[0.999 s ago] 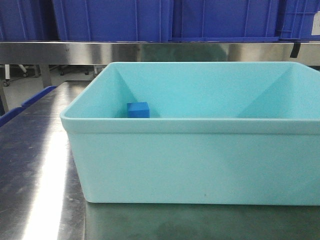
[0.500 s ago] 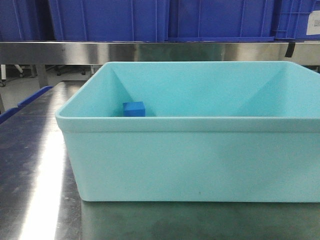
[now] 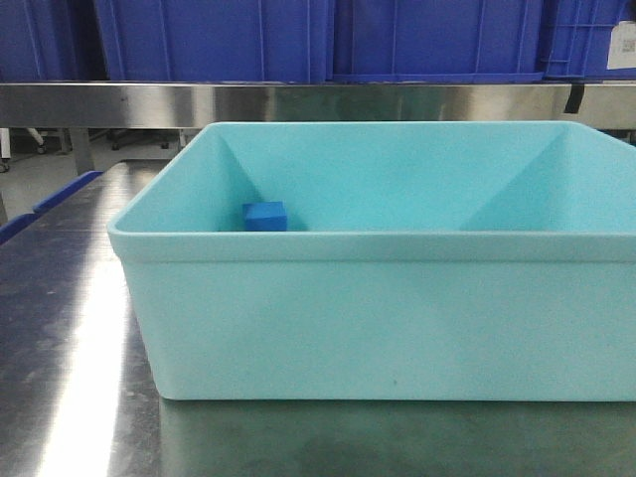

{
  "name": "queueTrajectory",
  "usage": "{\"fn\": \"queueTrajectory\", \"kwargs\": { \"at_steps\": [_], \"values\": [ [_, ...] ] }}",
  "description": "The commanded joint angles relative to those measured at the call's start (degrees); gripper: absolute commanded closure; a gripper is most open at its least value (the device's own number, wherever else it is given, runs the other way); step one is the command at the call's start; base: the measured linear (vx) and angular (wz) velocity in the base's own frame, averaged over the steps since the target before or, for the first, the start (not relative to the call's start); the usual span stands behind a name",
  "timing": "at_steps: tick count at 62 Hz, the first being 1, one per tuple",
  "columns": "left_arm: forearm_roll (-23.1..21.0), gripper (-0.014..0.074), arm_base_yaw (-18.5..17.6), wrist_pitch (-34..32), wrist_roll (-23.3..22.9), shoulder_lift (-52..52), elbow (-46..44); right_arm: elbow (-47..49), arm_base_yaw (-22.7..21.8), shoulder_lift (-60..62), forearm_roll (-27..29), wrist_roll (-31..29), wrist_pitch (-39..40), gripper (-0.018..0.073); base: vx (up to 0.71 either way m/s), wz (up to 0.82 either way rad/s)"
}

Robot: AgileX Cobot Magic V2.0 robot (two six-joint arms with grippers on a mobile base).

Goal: Pick red cube and place on left shelf
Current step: 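Lower the open right gripper into the tub around the red block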

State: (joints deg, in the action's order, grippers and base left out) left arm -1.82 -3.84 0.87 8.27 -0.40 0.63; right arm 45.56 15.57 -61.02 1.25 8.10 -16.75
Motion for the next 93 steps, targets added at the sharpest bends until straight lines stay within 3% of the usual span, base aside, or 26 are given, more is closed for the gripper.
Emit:
{"fn": "queueTrajectory", "kwargs": {
  "at_steps": [1,19,36,42,50,53,93],
  "values": [
    [-0.6,0.0491,-0.1,-4.6,0.0,0.5,1.3,3.4,3.7,-2.4,0.3,-0.2,3.5,0.051,0.0,0.0],
    [-0.6,0.0491,-0.1,-4.6,0.0,0.5,1.3,7.3,14.8,-12.4,0.3,-0.2,3.5,0.051,0.0,0.0],
    [-0.6,0.0491,-0.1,-4.6,0.0,0.5,1.3,8.0,17.8,-17.5,0.3,-0.2,3.9,0.0489,0.0,0.0],
    [-0.6,0.0491,-0.1,-4.6,0.0,0.5,1.3,8.0,17.8,-17.9,0.3,-0.2,3.5,0.0329,0.0,0.0],
    [-0.6,0.0491,-0.1,-4.6,0.0,0.5,1.3,8.0,17.8,-17.9,0.3,-0.2,3.3,-0.0001,0.0,0.0],
    [-0.6,0.0491,-0.1,-4.6,0.0,0.5,1.3,8.0,17.8,-17.9,0.3,-0.2,3.0,-0.0058,0.0,0.0],
    [-0.6,0.0491,-0.1,-4.6,0.0,0.5,1.3,7.9,17.7,-18.2,0.3,-0.2,-0.6,-0.0052,0.0,0.0]
  ]
}}
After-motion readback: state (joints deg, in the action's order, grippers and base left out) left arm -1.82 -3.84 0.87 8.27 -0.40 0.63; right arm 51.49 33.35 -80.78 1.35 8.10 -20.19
